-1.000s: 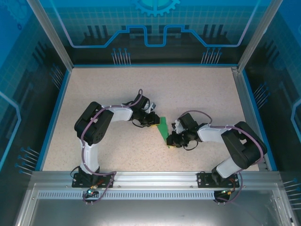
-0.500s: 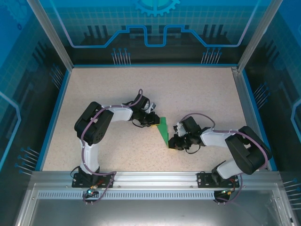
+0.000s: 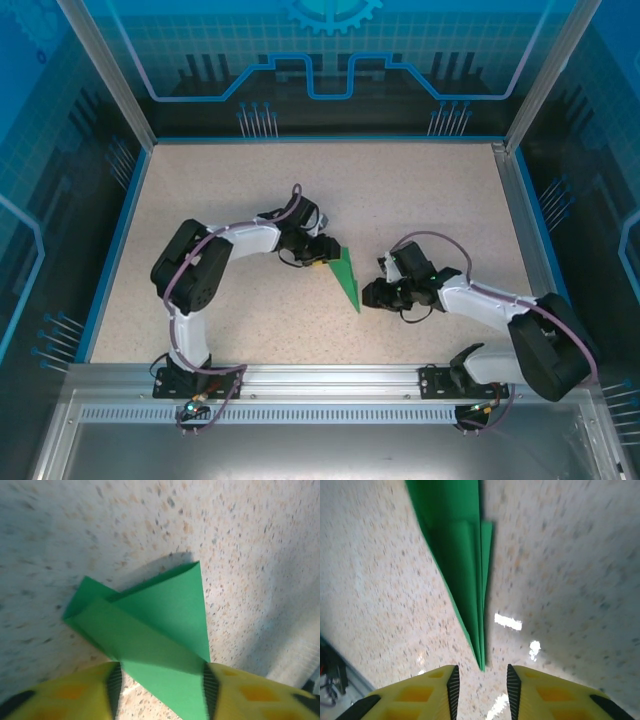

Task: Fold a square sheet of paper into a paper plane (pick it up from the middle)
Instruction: Fold the wing for the fifth time at the center of the table, then move a paper plane to the center of the table.

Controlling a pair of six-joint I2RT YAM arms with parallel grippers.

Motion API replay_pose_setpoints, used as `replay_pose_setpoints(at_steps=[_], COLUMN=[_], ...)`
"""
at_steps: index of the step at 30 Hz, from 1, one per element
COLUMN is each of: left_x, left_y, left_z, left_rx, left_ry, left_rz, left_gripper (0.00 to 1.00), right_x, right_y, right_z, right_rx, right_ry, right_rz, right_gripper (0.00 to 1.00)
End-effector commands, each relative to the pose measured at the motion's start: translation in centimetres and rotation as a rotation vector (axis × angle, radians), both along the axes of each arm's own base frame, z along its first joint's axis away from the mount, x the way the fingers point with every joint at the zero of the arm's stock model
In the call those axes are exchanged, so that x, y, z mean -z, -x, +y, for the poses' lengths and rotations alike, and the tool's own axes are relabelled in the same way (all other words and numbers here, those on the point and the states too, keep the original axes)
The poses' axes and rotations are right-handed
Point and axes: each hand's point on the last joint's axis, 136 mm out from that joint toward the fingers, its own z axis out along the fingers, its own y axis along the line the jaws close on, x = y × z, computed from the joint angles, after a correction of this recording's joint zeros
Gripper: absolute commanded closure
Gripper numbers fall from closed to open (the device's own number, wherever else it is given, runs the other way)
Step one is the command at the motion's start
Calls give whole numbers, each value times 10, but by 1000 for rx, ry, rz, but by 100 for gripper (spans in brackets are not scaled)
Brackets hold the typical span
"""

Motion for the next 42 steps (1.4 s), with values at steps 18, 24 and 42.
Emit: replay_pose_setpoints(at_steps=[18, 24, 42], left_x=[-37, -24, -27], left_y=[44, 39, 45], left_z=[-17, -25, -1], left_rx=[-157, -157, -150], left_ry=[-310, -337, -363], left_rz=[0, 34, -11], left_gripper=[32, 30, 74], right_x=[10, 8, -9], right_y=[-33, -30, -37], right_z=[-23, -18, 14], right_rx=[125, 112, 11], right_ry=[18, -15, -84], right_rz=[-11, -9, -34], right_gripper=[59, 58, 53])
